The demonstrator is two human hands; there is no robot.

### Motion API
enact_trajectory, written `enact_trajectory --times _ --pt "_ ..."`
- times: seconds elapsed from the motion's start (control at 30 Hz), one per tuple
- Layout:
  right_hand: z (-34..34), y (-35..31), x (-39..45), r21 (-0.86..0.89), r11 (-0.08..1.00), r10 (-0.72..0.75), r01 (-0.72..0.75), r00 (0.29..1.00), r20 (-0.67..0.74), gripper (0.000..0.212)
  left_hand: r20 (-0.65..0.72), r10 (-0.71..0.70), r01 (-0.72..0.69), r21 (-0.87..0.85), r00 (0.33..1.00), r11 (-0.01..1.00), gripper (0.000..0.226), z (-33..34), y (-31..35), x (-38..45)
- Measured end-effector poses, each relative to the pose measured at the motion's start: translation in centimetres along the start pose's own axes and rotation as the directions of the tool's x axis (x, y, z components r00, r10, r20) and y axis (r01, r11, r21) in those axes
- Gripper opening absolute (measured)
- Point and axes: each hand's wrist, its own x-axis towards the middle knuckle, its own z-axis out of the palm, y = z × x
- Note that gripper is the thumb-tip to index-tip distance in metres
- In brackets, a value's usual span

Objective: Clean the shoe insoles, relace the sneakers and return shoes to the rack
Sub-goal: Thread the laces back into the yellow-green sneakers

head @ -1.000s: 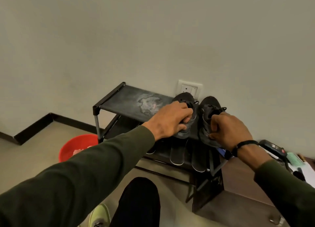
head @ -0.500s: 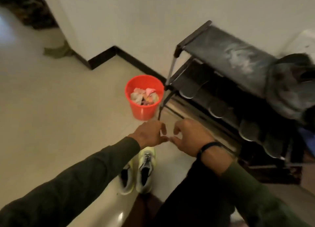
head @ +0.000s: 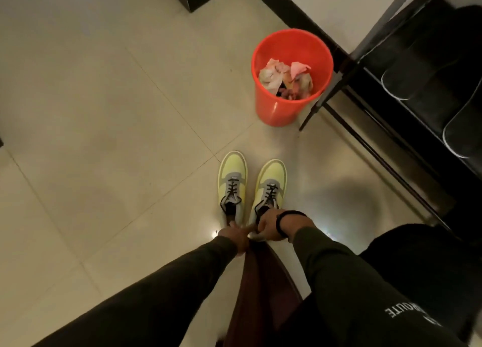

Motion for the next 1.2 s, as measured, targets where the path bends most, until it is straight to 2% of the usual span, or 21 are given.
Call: enact_trajectory --times 0.1,0.2,0.3,0.33,0.43,0.5,0.57,0.67,0.77,0.9,0.97,1.03,1.13,1.2 --pt "0.6 0.3 1.5 0.000 1.000 0.008 -0.008 1.000 0.018 0.042 -0.055 0.016 -0.011 0.088 0.998 0.996 0.071 -0.3 0.8 0.6" --pt "1.2 -0.1 2.3 -0.013 1.000 0.015 -0.014 0.999 0.038 0.033 -0.103 0.079 -0.058 0.190 0.992 0.980 0.057 -1.5 1.3 0.6" --pt "1.6 -0.7 2.8 -0.072 0.997 0.018 -0.014 0.998 0.061 0.033 -0.189 0.147 -0.098 0.246 0.971 0.964 0.047 -2.9 1.5 0.4" --pt "1.7 -0.9 2.9 -0.090 0.996 0.024 -0.018 0.997 0.069 0.036 -0.215 0.168 -0.113 0.247 0.962 0.962 0.045 -3.3 1.5 0.1" --pt "1.2 -0.9 2.4 -0.200 0.980 0.004 0.007 0.999 0.052 0.067 -0.282 0.212 -0.154 0.214 0.936 0.965 0.041 -4.5 0.9 -0.7" --pt "0.4 -1.1 1.7 -0.259 0.965 -0.034 0.041 0.999 0.034 0.070 -0.290 0.228 -0.170 0.211 0.930 0.963 0.046 -5.8 0.7 -1.3" --pt "-0.7 -1.5 0.4 -0.246 0.968 -0.059 0.048 0.998 -0.036 0.064 -0.268 0.253 -0.190 0.241 0.930 0.952 0.057 -7.4 0.8 -2.4" --pt "-2.7 -2.2 -2.9 -0.242 0.969 -0.098 0.043 0.971 -0.220 0.054 -0.249 0.285 -0.217 0.268 0.926 0.939 0.077 -10.9 1.5 -5.0" --pt "-4.3 -1.6 -7.5 -0.208 0.978 -0.119 0.021 0.874 -0.472 0.039 -0.284 0.337 -0.258 0.280 0.898 0.925 0.072 -15.1 2.4 -9.2" --pt "-4.2 0.5 -16.1 -0.147 0.989 -0.107 0.014 0.755 -0.647 0.012 -0.261 0.411 -0.304 0.367 0.873 0.879 0.063 -20.2 4.3 -16.7" --pt "-3.4 1.5 -21.6 -0.129 0.990 -0.129 0.051 0.685 -0.717 0.014 -0.253 0.462 -0.317 0.456 0.850 0.832 0.055 -22.2 5.9 -21.4" --pt "-2.3 2.5 -27.3 -0.155 0.986 -0.157 0.055 0.603 -0.782 0.017 -0.292 0.536 -0.313 0.560 0.792 0.767 0.048 -23.8 8.1 -27.0" --pt "-0.8 3.9 -34.8 -0.212 0.976 -0.207 0.044 0.478 -0.854 0.021 -0.363 0.653 -0.298 0.673 0.665 0.677 0.046 -25.6 10.9 -35.6" --pt "0.3 4.8 -39.5 -0.232 0.972 -0.226 0.026 0.365 -0.903 0.024 -0.394 0.714 -0.280 0.726 0.579 0.628 0.048 -26.5 12.4 -40.5"
